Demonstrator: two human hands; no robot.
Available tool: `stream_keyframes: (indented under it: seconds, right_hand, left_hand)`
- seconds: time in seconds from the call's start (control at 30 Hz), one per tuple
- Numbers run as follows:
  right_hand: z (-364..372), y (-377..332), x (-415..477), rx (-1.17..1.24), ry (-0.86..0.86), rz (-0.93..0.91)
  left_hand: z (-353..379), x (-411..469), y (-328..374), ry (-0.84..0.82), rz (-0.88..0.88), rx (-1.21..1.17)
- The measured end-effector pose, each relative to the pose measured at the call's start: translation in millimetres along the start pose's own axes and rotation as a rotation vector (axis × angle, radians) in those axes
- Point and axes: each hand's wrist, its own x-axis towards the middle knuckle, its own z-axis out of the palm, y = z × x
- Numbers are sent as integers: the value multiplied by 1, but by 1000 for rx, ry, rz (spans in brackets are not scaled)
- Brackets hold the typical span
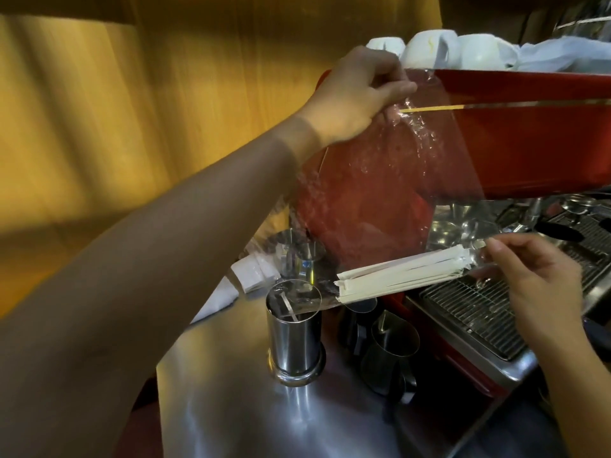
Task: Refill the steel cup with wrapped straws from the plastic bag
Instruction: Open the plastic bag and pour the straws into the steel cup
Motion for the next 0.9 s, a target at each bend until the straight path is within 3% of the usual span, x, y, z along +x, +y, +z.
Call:
stream_keyframes:
  seconds: [0.3, 0.9]
  right_hand:
    - [22, -3, 12, -32, -68, -18]
    - [71, -13, 45, -10, -120, -88]
  left_hand:
    - [-19, -23, -26, 93, -93, -116]
    - [-61, -50, -67, 233, -144, -113]
